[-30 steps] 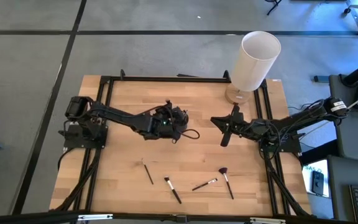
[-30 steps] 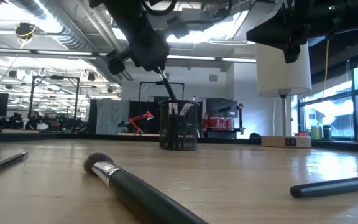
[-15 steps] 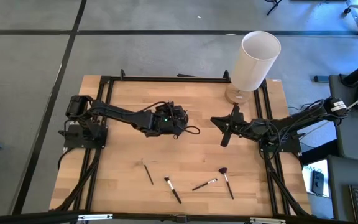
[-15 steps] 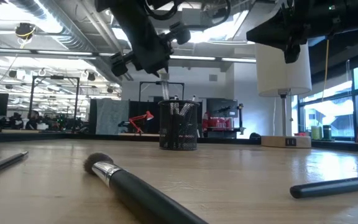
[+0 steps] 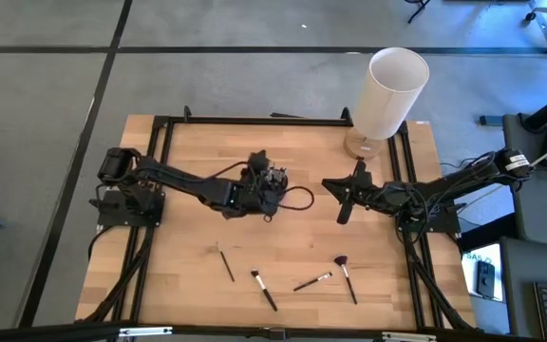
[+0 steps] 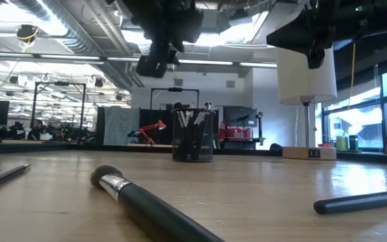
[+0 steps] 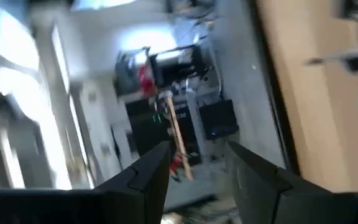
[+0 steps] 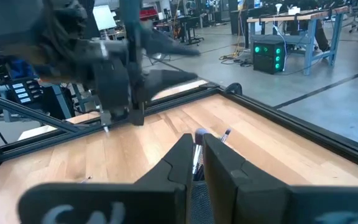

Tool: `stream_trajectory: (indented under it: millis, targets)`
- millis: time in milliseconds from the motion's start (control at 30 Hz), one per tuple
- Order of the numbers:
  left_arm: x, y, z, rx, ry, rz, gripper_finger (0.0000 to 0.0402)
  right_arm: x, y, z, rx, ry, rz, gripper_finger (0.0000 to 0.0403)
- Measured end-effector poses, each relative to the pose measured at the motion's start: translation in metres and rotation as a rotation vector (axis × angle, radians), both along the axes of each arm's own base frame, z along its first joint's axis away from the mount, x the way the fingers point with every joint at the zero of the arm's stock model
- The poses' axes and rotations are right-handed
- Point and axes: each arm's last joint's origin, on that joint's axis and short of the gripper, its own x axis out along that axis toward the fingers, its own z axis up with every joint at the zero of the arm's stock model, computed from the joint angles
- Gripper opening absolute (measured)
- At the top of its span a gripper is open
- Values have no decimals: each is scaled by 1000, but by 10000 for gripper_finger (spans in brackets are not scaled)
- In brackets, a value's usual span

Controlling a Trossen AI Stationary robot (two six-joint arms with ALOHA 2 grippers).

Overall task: Sort items
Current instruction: Put the eyeshadow brush into the organizer

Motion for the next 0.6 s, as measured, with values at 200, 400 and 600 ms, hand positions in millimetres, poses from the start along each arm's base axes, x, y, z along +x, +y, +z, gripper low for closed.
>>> stream_trajectory:
  millis: [200,400,600]
  targets:
    - [-15,-40,17,-225,-400,-84,134,-1,-2,0,97,-44,-68,37]
    - [-26,-54,29,-1046,-774,-91,113,-1,-2,0,110,-50,-70,37]
    - [-40,-79,8,-1470,-822,148,94,-1,-2,0,76,-38,-72,37]
